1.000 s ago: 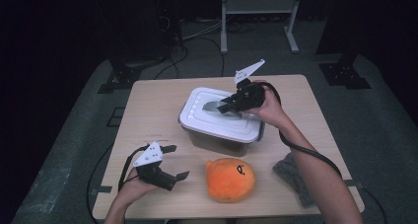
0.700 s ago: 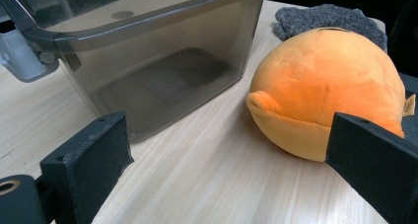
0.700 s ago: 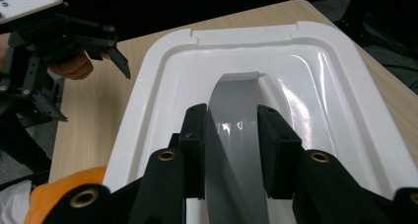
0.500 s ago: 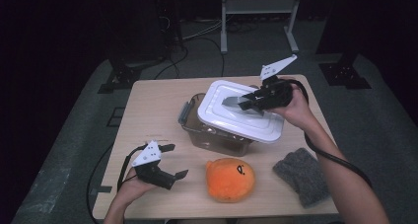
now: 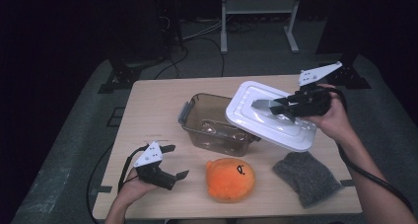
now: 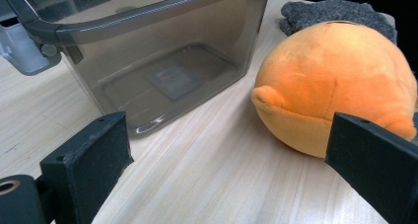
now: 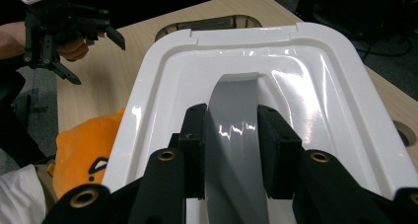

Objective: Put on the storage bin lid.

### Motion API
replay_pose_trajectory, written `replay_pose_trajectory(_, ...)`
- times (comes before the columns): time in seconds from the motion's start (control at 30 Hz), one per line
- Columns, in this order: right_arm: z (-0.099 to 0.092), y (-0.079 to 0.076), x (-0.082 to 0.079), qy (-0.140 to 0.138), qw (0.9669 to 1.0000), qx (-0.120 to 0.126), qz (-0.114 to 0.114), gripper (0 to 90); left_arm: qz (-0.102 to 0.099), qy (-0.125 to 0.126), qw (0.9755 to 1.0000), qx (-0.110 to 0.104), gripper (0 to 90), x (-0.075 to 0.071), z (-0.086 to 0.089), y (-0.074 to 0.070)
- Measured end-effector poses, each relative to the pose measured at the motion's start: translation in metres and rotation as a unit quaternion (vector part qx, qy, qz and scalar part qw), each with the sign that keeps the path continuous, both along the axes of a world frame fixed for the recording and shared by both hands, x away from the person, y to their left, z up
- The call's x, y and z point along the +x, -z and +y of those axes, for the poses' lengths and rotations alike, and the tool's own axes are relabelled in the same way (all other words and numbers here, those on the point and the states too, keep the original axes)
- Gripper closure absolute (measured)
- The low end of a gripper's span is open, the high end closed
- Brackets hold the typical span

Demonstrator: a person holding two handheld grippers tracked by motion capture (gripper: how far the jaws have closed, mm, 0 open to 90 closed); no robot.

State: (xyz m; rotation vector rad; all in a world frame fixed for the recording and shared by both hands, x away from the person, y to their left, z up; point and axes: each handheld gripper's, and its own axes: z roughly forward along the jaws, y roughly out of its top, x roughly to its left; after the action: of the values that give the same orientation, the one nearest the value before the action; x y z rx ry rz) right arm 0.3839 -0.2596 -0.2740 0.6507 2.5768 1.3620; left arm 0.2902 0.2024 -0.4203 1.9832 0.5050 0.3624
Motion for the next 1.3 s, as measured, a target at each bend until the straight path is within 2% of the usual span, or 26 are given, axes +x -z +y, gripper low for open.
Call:
replay_pose_trajectory(0.17,-0.024,0.004,-0.013,0.021,0.9998,0.004,0.002,66.4,-0.001,-0.004,1.0000,0.000,2.8,0.001,0.001,0.001)
replay_pose_trajectory(0.6,-0.077,0.030,-0.038,0.068,0.9974,0.014,0.019,66.4,0.001,-0.010,0.9999,-0.002,2.8,0.001,0.005,0.003)
replay_pose_trajectory(0.9,-0.097,0.046,-0.048,0.090,0.9953,0.013,0.033,66.4,-0.002,-0.010,0.9999,-0.005,2.8,0.001,0.006,0.003)
replay_pose_trajectory(1.3,-0.111,0.073,-0.053,0.105,0.9930,0.013,0.053,66.4,-0.001,-0.012,0.9999,-0.011,2.7,0.000,0.007,0.002)
